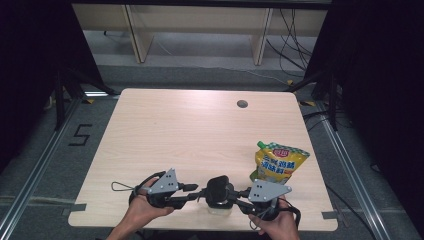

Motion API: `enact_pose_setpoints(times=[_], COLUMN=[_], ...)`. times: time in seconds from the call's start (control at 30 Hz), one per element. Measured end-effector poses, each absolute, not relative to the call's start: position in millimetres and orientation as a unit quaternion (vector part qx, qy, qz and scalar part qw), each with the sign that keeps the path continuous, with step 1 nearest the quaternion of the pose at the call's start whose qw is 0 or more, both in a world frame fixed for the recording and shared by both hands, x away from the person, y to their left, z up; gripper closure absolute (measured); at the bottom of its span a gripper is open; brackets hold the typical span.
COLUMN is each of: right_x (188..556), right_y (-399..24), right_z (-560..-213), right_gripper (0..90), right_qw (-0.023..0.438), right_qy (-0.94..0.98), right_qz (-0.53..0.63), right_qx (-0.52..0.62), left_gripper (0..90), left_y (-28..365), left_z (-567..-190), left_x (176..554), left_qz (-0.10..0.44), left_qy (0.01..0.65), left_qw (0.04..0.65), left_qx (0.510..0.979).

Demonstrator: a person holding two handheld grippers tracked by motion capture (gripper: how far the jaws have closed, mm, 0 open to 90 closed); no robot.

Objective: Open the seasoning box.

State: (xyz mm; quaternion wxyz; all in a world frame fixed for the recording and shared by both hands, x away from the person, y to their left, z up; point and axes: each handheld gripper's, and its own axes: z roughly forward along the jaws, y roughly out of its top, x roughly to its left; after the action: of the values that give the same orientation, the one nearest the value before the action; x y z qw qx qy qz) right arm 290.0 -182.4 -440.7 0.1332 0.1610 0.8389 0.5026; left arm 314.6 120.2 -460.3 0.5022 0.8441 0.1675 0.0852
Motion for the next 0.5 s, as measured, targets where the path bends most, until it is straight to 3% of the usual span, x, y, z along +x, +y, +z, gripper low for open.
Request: enact_pose_setpoints(times=[0.2,0.5], right_x=[292,295], right_y=[-173,-162], right_z=[-434,-431], right_gripper=[83.5,83.5], right_qw=[0.146,0.142], right_qy=[0.839,0.838], right_qz=[0.502,0.506], right_qx=[0.151,0.144], left_gripper=[56.7,59.4], left_y=[124,118], left_z=[-483,-496], left_x=[316,326], left_qz=[0.075,0.082], left_qy=[0.147,0.125], left_qw=[0.497,0.496], left_qx=[0.852,0.855])
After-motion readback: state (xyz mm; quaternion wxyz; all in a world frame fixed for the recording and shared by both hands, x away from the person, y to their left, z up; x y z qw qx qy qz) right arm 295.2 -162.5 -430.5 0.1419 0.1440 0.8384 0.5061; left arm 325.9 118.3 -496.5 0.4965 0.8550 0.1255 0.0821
